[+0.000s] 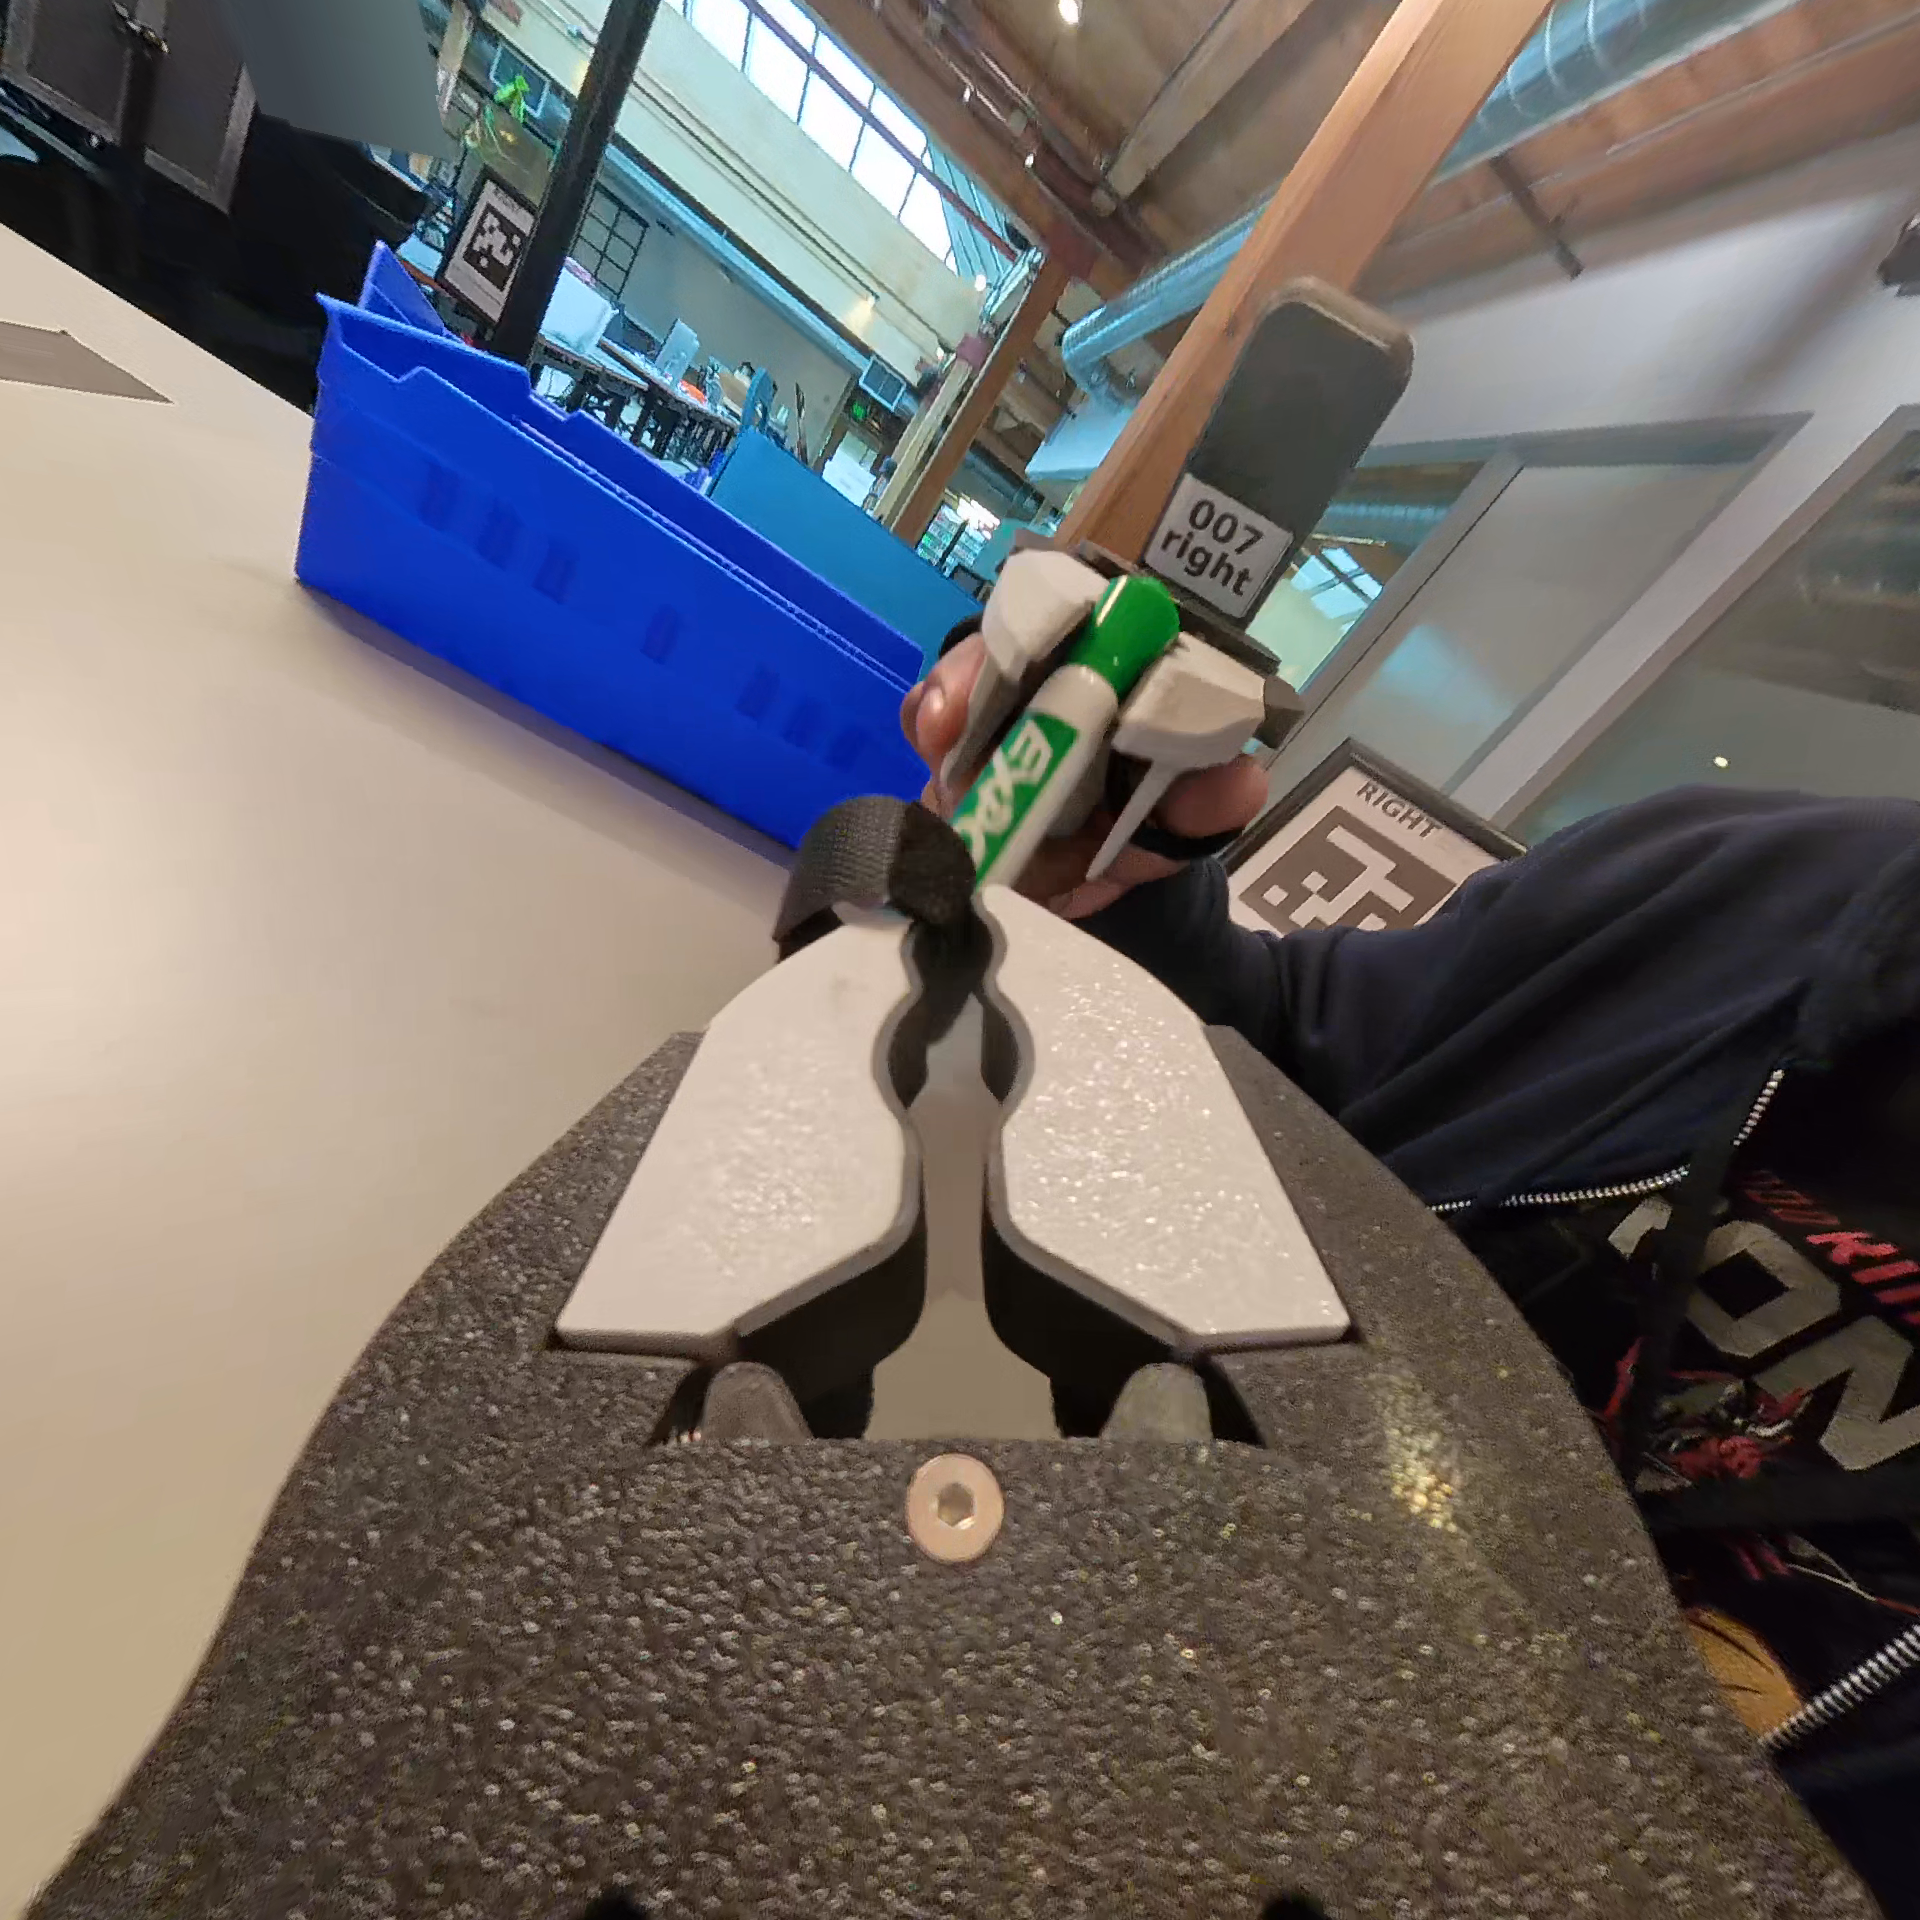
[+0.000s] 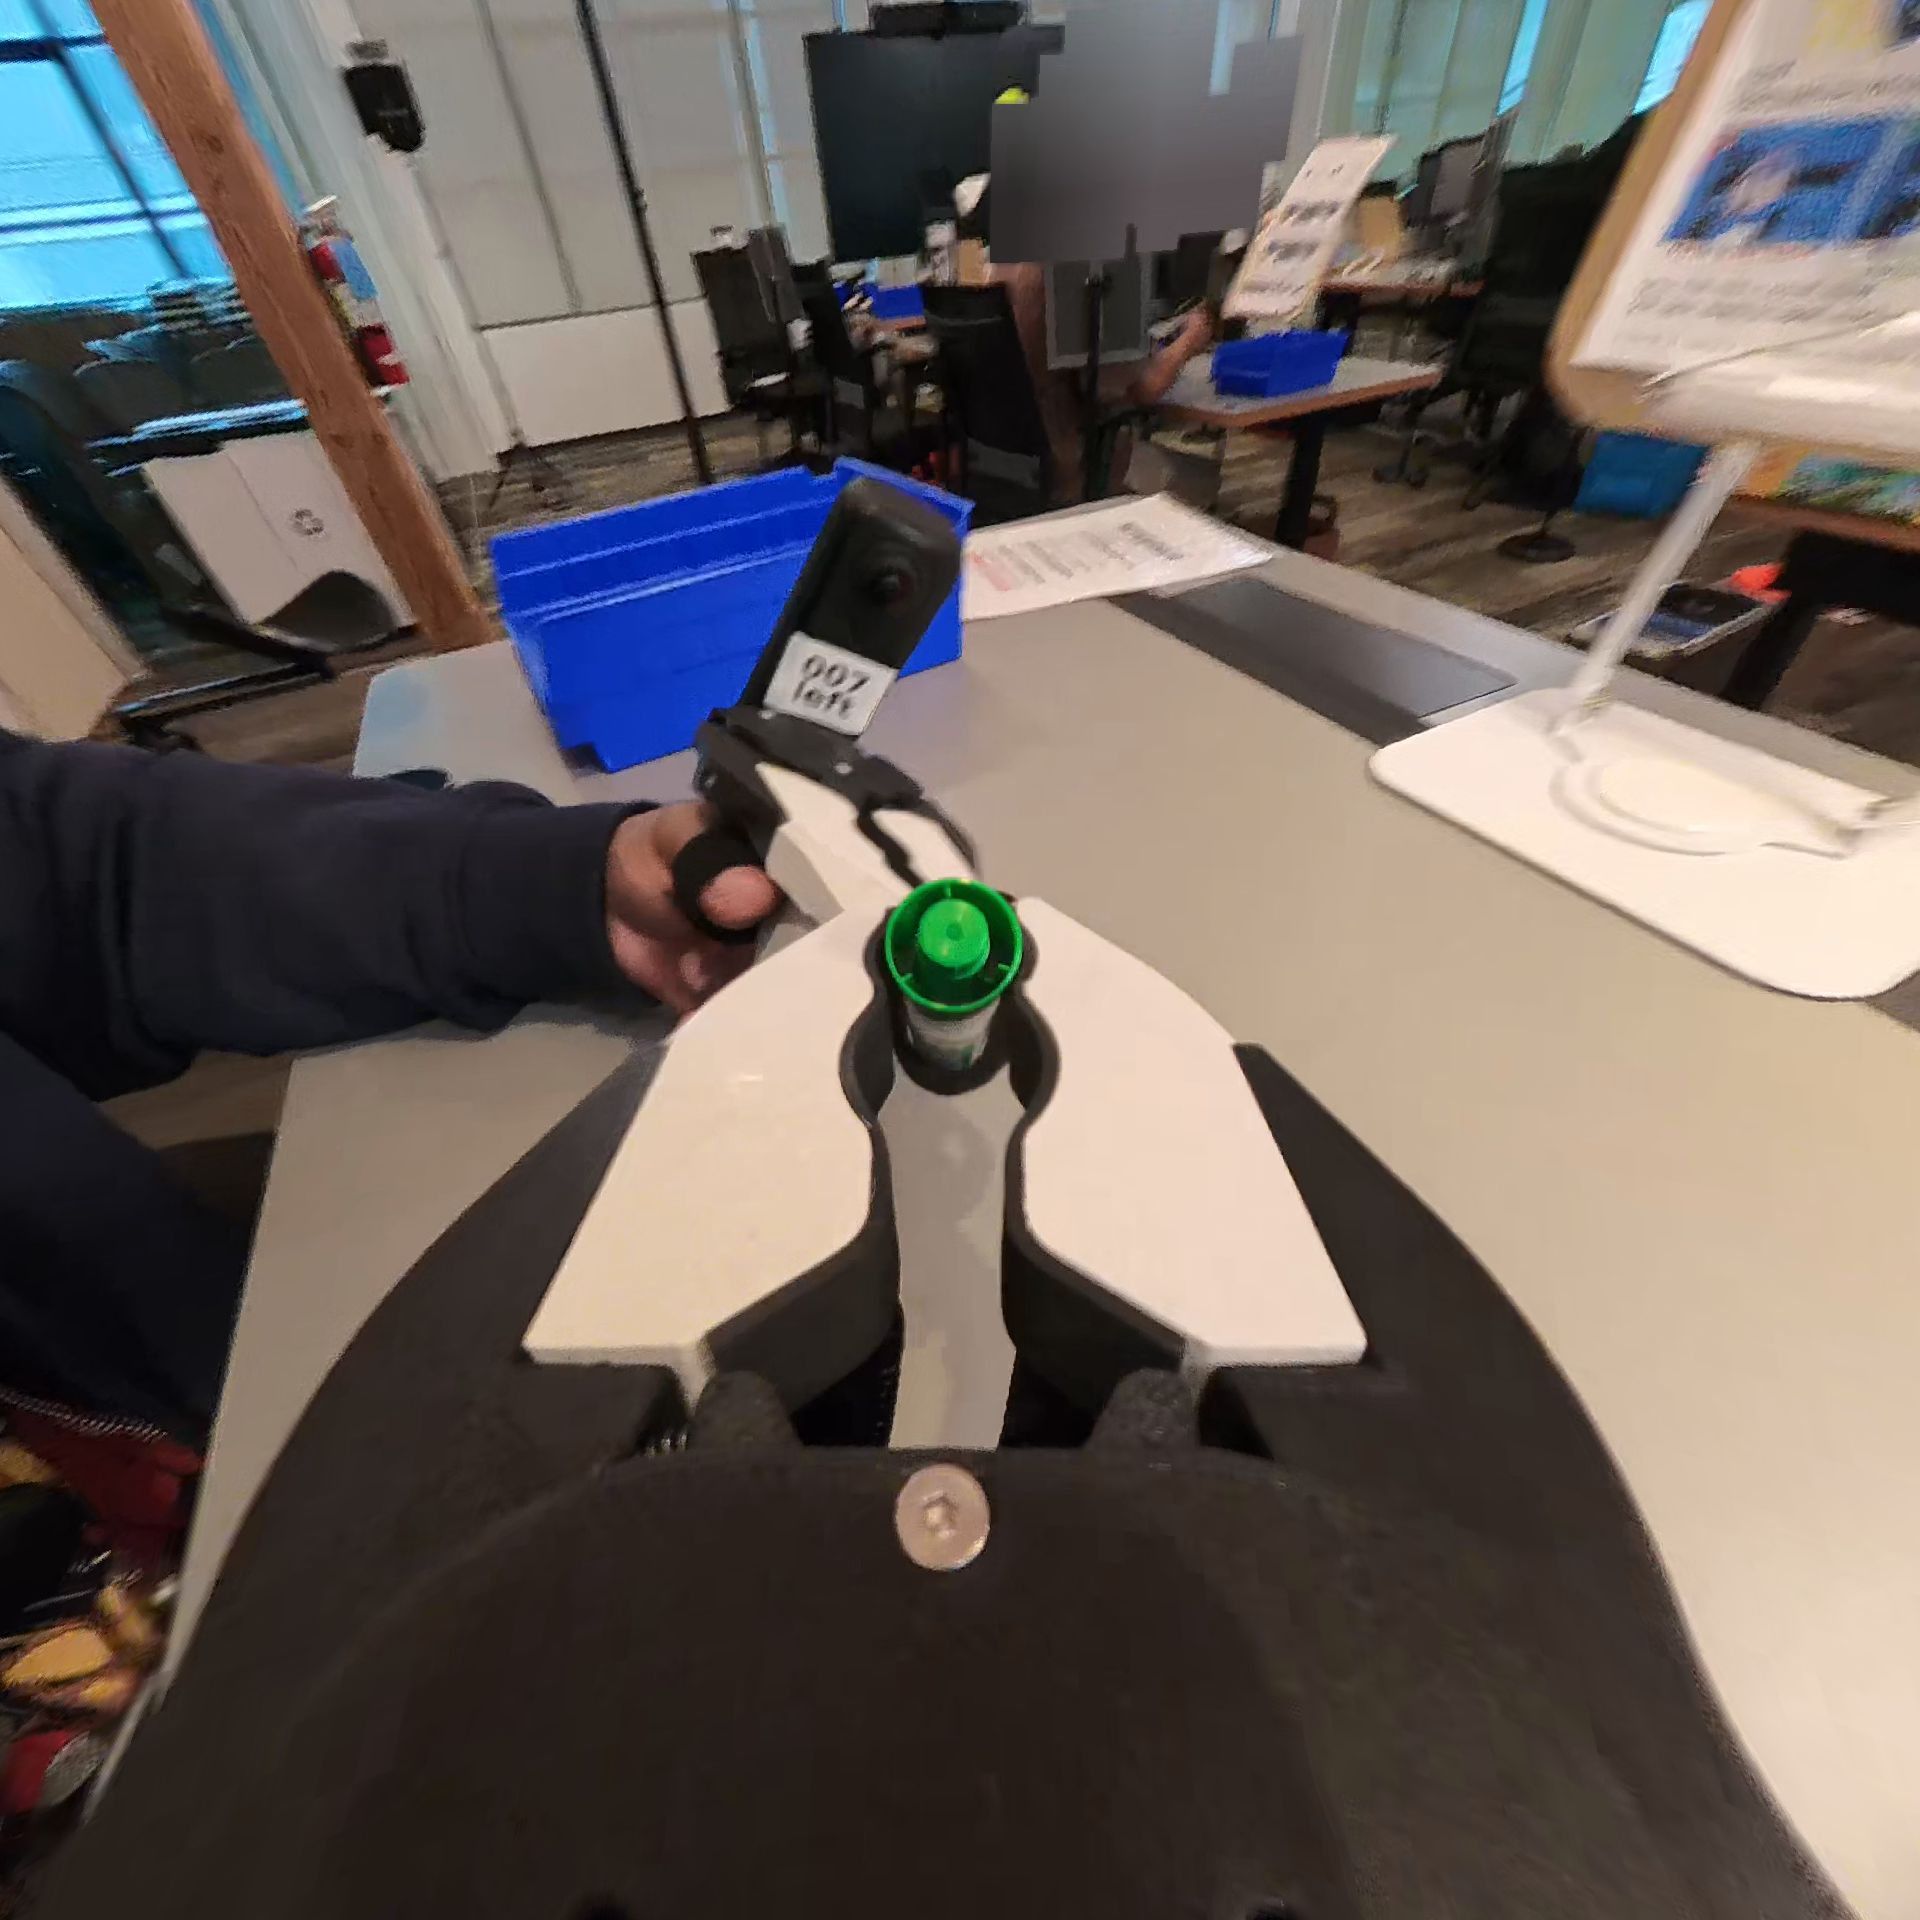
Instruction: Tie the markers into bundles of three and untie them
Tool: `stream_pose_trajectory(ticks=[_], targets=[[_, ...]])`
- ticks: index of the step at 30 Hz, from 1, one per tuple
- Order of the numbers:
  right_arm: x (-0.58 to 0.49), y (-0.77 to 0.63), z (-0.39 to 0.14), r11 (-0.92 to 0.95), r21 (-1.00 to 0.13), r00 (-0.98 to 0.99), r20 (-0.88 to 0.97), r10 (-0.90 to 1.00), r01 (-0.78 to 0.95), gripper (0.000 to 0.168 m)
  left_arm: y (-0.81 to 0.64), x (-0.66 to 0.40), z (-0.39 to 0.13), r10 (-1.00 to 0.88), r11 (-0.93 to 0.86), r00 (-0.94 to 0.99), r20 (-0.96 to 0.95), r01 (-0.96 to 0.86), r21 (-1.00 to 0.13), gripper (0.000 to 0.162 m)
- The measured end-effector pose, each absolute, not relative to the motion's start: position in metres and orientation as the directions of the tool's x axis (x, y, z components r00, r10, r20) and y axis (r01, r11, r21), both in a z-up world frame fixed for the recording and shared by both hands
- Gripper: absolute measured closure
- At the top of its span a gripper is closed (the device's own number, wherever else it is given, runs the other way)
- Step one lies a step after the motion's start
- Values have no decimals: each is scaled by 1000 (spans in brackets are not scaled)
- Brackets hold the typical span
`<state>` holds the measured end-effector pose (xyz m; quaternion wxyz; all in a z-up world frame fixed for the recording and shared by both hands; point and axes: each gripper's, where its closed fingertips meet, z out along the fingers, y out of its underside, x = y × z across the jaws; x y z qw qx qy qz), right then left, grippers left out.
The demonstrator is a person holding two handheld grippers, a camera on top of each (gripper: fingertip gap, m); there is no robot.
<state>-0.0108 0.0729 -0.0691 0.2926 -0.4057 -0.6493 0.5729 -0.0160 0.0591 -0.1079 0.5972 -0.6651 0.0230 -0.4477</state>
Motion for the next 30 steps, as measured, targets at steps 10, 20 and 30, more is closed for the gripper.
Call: stream_pose_trajectory(ticks=[10, 20, 30], targets=[[52, 199, 4, 111, -974, -133, 85, 987, 198, 151, 61, -11, -117, -546, -305, 643, 536, 444, -843, 160], [143, 365, -131, -28, -296, 47, 58, 997, 955, 151, 62, -2, -122, -545, -332, 655, 523, 403, -853, 160], [130, 402, -189, -129, -258, 143, 37, 989, 958, 137, 61, 0, -123, -553, -339, 650, 522, 397, -853, 160]])
